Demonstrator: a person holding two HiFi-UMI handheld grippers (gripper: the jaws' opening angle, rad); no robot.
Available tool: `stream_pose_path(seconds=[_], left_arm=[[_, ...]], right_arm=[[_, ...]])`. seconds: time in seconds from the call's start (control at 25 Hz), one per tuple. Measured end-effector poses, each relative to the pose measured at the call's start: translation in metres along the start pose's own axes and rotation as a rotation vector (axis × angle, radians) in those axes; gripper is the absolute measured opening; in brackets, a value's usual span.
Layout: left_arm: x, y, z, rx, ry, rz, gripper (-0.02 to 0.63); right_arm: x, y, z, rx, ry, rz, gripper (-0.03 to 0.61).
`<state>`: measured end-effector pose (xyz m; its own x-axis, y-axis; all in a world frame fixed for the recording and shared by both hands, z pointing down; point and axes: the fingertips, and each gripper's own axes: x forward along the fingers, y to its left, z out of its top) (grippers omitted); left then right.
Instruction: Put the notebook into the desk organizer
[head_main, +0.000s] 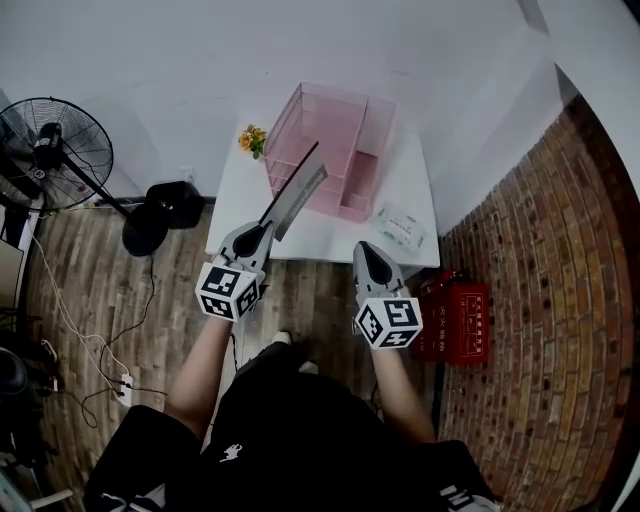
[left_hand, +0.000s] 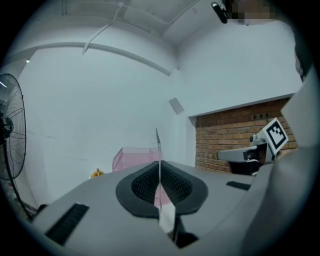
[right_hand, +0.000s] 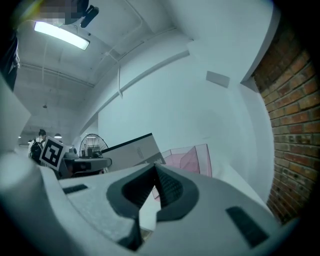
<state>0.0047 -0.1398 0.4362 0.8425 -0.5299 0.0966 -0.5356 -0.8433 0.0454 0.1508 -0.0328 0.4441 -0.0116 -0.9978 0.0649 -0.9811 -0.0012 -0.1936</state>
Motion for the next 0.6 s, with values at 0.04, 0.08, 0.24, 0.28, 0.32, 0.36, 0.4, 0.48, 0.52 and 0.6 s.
stream_pose_path(seconds=[0.04, 0.08, 0.24, 0.28, 0.32, 0.36, 0.4, 0.48, 0.52, 0.6], left_arm=[[0.006, 0.002, 0.003, 0.001, -0.002, 0.0, 0.009], [0.011, 0.003, 0.006, 0.002, -0.005, 0.0, 0.009], [0.037, 0.013, 0.009, -0.007, -0.008, -0.004, 0.009], [0.044, 0.015, 0.009, -0.013, -0.009, -0.008, 0.009], [0.051, 0.018, 0.01, -0.017, -0.01, -0.012, 0.009], [0.058, 0.021, 0.011, -0.021, -0.011, -0.016, 0.009], [0.065, 0.024, 0.013, -0.024, -0.013, -0.021, 0.009], [0.08, 0.03, 0.016, -0.037, -0.018, -0.031, 0.009], [0.087, 0.033, 0.017, -0.05, -0.02, -0.035, 0.009], [0.1, 0.038, 0.017, -0.078, -0.022, -0.045, 0.009]], right_arm=[[0.005, -0.001, -0.001, 0.0, 0.005, 0.0, 0.002], [0.009, -0.002, -0.002, 0.001, 0.01, -0.002, 0.002], [0.029, -0.01, -0.005, 0.006, 0.026, -0.013, 0.002], [0.035, -0.013, -0.004, 0.006, 0.028, -0.016, 0.002], [0.04, -0.015, -0.003, 0.006, 0.029, -0.019, 0.002], [0.047, -0.018, -0.001, 0.006, 0.029, -0.022, 0.002], [0.053, -0.02, 0.0, 0.005, 0.03, -0.023, 0.002], [0.067, -0.024, 0.004, 0.002, 0.03, -0.024, 0.002], [0.075, -0.027, 0.004, 0.001, 0.032, -0.025, 0.002], [0.088, -0.03, 0.005, 0.001, 0.038, -0.027, 0.002]])
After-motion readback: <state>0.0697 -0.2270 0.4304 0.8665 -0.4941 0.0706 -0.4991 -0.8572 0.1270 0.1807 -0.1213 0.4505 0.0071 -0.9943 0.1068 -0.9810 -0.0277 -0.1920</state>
